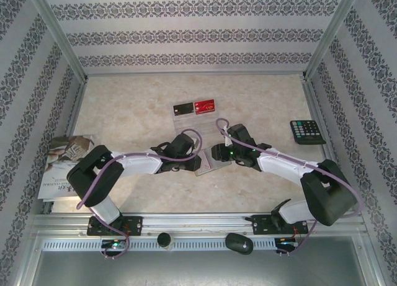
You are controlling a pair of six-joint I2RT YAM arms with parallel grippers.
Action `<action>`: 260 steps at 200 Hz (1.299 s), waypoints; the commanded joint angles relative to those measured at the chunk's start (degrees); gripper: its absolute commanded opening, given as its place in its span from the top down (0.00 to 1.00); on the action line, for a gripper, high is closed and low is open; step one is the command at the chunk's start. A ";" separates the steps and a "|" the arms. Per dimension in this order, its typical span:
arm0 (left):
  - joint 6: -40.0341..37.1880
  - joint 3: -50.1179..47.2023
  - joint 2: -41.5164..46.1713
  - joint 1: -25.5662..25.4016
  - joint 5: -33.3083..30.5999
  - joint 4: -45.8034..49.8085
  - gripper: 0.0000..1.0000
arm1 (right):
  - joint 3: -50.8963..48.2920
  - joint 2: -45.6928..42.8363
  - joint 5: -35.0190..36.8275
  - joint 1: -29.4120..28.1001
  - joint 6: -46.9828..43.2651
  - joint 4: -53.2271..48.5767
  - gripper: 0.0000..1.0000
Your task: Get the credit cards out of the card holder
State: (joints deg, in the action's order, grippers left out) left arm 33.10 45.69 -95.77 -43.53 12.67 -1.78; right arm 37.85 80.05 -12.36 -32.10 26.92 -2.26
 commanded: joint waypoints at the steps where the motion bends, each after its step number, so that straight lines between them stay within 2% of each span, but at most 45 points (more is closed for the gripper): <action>1: 1.26 -0.41 -0.65 -0.31 0.27 -1.43 0.77 | -0.83 0.36 -2.79 0.48 1.26 1.80 0.61; 56: 1.53 -1.17 0.89 -0.07 0.01 0.18 0.72 | -1.02 0.18 -2.78 0.63 1.41 1.82 0.59; 154: 1.75 -1.84 1.82 -0.08 -1.36 0.39 0.71 | -1.63 0.24 -2.91 0.63 1.17 1.65 0.59; 197: 1.31 -0.28 -2.91 -0.09 -0.35 -3.05 0.72 | -1.96 2.22 -4.16 0.13 1.30 2.26 0.59; 260: 0.70 1.43 -7.58 0.75 -0.27 -3.93 0.75 | -1.59 2.96 -4.20 -1.09 1.69 2.87 0.68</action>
State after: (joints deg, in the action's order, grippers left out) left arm 34.35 47.94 -100.82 -43.42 12.91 -7.20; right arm 36.03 82.41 -15.75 -32.75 28.56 -0.25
